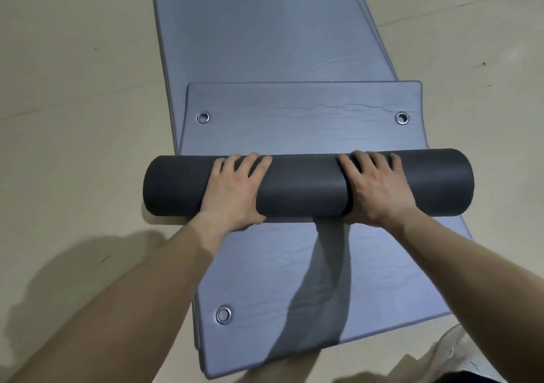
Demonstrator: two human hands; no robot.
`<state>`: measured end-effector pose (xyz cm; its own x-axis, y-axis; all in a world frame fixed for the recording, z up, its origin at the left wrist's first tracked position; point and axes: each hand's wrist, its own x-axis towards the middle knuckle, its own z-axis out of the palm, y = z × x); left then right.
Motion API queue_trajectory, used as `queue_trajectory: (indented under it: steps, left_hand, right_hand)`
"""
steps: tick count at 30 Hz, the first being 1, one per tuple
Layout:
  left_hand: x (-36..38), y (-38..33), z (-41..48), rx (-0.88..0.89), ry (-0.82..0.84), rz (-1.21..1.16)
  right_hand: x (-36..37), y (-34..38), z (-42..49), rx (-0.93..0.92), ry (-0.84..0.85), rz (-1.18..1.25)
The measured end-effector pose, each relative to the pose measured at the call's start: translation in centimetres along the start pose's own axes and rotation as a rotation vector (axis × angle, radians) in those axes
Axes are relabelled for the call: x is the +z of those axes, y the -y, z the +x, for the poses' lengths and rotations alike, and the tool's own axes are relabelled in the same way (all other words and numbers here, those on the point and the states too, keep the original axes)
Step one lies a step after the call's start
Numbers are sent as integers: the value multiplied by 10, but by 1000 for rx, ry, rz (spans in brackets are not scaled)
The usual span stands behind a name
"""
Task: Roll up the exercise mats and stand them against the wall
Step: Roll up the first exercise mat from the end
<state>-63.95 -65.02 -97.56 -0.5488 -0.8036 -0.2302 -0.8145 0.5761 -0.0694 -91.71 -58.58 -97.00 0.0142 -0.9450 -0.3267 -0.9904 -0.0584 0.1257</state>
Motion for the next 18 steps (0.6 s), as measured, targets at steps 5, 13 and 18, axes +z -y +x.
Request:
queue_trajectory:
  steps: [5, 13, 18]
  left_hand:
    - [-27, -7, -42, 29, 317, -139]
    - [-51, -4, -51, -74, 547, -381]
    - [-25, -20, -113, -188, 93, -168]
  right_hand:
    - [-24, 10, -40, -119, 226, 98]
    - [-3, 51, -124, -1, 202, 209]
    - [-46, 26, -47, 21, 143, 231]
